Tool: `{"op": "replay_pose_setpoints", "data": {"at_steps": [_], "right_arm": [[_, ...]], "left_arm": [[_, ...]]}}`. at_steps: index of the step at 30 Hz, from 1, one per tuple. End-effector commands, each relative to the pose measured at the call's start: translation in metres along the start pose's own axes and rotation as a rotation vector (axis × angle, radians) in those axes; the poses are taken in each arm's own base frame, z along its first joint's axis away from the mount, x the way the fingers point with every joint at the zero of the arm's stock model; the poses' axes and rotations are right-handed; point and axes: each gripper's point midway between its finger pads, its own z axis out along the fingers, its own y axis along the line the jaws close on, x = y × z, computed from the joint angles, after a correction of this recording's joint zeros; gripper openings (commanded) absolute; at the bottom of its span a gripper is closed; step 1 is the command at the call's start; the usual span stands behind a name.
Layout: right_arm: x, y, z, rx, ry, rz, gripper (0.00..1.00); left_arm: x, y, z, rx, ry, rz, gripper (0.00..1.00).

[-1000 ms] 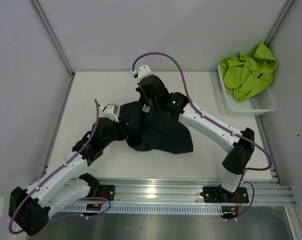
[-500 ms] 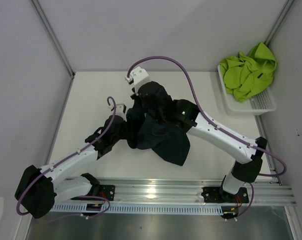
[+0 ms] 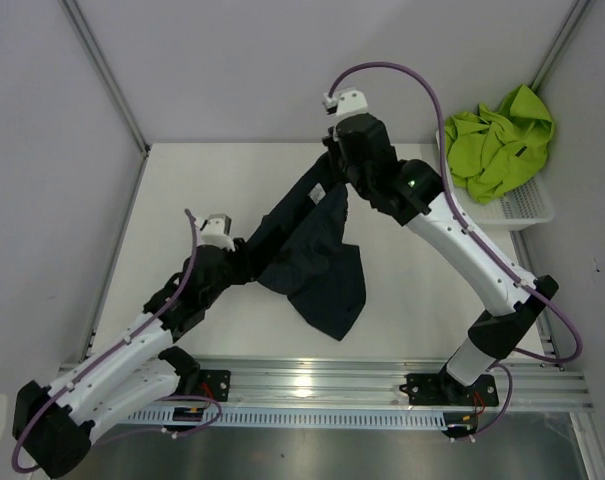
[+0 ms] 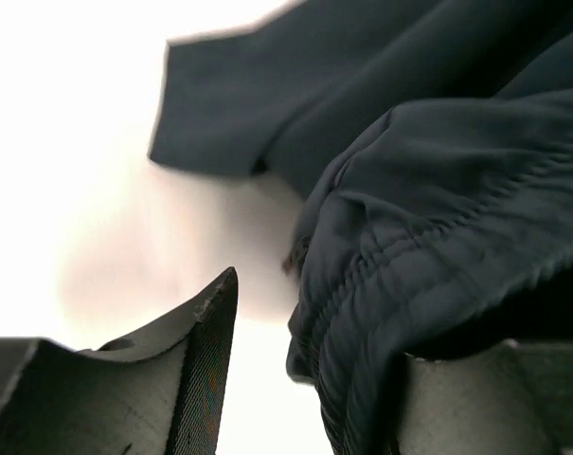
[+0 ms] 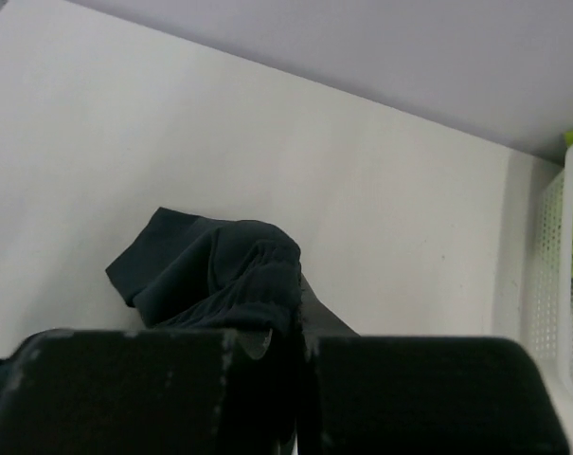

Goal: Fold and stack the shorts
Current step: Flatten the shorts out

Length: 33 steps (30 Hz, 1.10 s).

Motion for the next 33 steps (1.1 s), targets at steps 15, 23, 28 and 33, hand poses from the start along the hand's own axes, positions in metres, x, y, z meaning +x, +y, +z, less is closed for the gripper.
{"op": "replay_pose_setpoints", "data": {"at_steps": [15, 23, 28, 33], "right_arm": [[0.025, -0.094, -0.001, 0.026, 0.051, 0.311, 0.00], [-0.029, -0.079, -0.089, -0.150, -0.114, 0.376, 0.00], [-0.056, -0.058, -0.175, -0.327, -0.268, 0.423, 0.00], [-0.080, -0.039, -0.232, -0.480, -0.344, 0.451, 0.00]], "left_arm": [[-0.163, -0.028, -0.047, -0.122, -0.262, -0.026, 0.04], [-0.267, -0.056, -0.152, -0.034, -0.480, -0.020, 0.03], [-0.285, -0.072, -0.218, 0.127, -0.568, -0.017, 0.05], [-0.297, -0.074, -0.258, 0.171, -0.609, -0.027, 0.07]]}}
